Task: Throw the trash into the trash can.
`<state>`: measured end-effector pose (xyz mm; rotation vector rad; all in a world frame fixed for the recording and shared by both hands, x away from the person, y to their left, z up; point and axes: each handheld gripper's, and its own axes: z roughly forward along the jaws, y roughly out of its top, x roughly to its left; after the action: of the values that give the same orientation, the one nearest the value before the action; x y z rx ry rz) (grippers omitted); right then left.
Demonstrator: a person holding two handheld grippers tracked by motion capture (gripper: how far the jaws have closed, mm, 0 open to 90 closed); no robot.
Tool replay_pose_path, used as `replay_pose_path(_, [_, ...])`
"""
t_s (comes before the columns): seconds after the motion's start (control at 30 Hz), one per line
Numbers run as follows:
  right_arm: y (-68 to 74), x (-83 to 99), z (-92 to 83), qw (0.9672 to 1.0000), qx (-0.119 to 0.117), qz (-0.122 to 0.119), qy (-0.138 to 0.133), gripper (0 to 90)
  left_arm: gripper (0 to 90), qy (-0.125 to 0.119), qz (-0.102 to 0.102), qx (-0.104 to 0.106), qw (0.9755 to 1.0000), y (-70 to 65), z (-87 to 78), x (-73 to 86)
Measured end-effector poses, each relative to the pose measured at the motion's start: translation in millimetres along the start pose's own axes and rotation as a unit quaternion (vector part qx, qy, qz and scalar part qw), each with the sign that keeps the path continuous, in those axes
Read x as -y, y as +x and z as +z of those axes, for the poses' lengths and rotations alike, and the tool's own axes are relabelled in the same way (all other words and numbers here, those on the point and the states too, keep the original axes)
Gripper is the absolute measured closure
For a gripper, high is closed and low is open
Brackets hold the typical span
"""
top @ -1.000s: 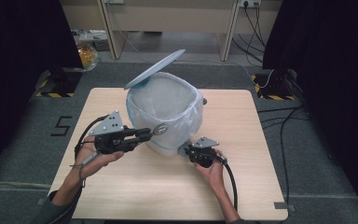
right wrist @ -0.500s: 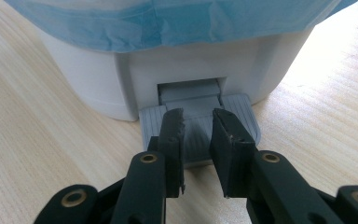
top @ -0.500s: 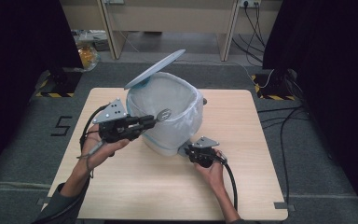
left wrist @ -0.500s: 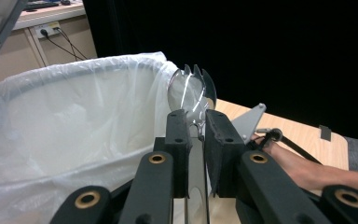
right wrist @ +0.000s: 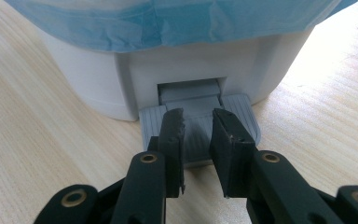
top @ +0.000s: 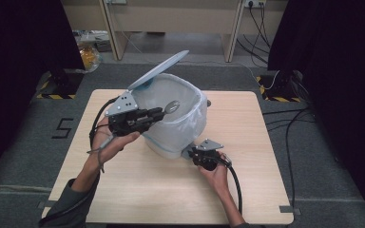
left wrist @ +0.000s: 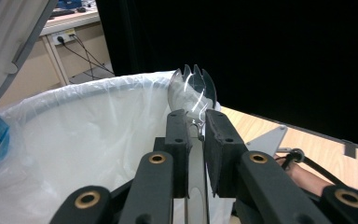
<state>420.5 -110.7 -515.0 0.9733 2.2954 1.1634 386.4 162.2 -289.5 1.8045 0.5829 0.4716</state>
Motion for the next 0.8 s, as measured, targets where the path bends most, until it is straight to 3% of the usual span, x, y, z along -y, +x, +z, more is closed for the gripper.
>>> replay_pose_path(0.5, [-0.2,0.0,0.0,1.0000,-0.001,0.000,0.000,74.0,79.6,0.005,0.004,-0.031,0.9995,3.6,22.7,-5.2])
replay_pose_path(0.8, [-0.5,0.0,-0.1,1.0000,-0.002,-0.001,0.001,74.0,79.6,0.001,0.003,-0.036,0.9994,3.9,36.6,-16.3])
